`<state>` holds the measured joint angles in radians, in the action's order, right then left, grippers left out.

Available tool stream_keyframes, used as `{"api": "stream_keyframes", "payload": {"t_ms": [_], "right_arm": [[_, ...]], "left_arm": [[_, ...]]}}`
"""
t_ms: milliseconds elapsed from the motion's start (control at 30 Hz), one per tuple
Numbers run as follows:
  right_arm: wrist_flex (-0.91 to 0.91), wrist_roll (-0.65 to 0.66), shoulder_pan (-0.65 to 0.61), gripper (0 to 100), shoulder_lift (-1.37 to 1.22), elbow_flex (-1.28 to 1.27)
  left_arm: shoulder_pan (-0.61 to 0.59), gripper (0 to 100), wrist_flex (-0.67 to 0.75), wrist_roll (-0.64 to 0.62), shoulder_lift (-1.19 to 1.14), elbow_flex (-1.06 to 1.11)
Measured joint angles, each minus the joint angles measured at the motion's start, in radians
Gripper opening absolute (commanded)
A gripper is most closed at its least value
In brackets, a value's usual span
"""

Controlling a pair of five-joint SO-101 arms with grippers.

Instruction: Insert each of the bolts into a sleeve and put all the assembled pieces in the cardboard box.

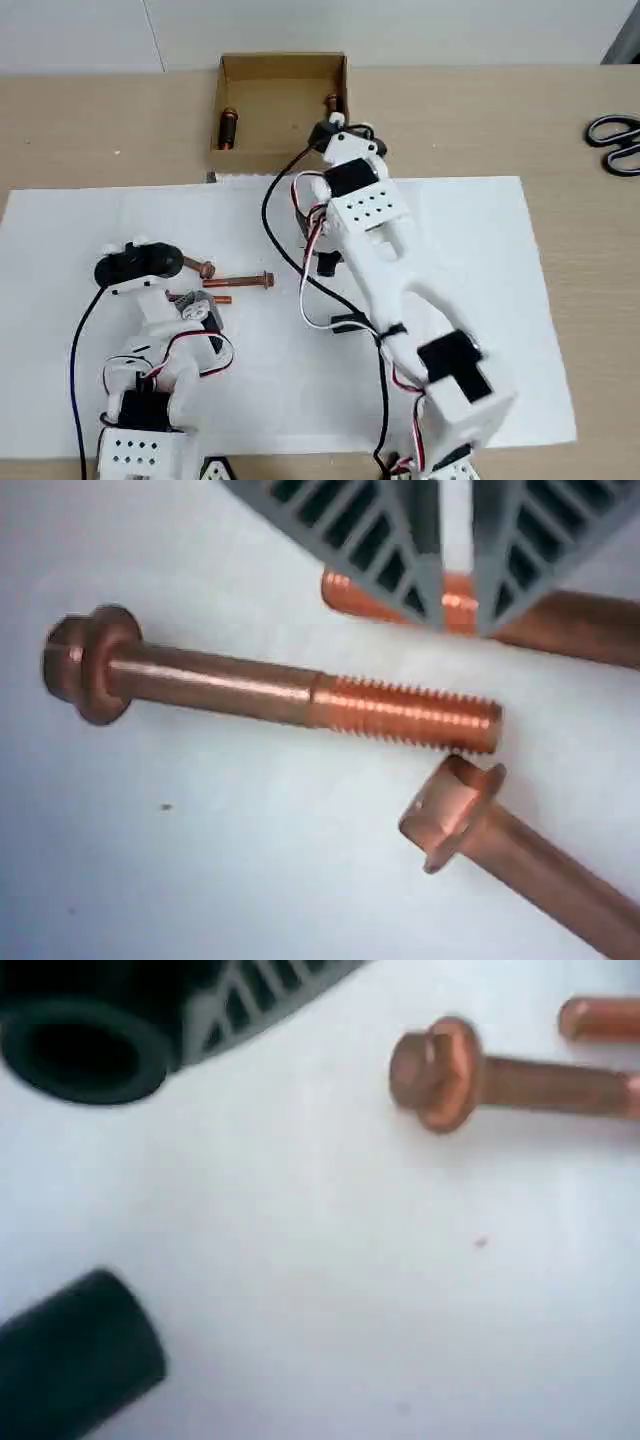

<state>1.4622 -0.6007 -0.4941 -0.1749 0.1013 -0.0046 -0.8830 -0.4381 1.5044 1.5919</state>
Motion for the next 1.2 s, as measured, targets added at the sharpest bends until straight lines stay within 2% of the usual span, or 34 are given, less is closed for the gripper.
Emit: {"api": "stream_keyframes", "payload": {"t_ms": [200, 667, 967, 1200], "right_arm": [[0.075, 0.018, 0.014, 0.2, 0.084, 0.0], [0.147, 0.092, 0.178, 0.2, 0.219, 0.0], [0.153, 0.147, 0.195, 0.2, 0.348, 0.0], [0.232, 0.147, 0.195, 0.2, 0.446, 0.0]], "left_arm": [[0.0, 1, 0.0, 0.0, 0.0, 0.0], [0.0, 1, 0.0, 0.0, 0.0, 0.0], [0.0, 1, 0.0, 0.0, 0.0, 0.0], [0.0, 1, 0.0, 0.0, 0.0, 0.0]]}}
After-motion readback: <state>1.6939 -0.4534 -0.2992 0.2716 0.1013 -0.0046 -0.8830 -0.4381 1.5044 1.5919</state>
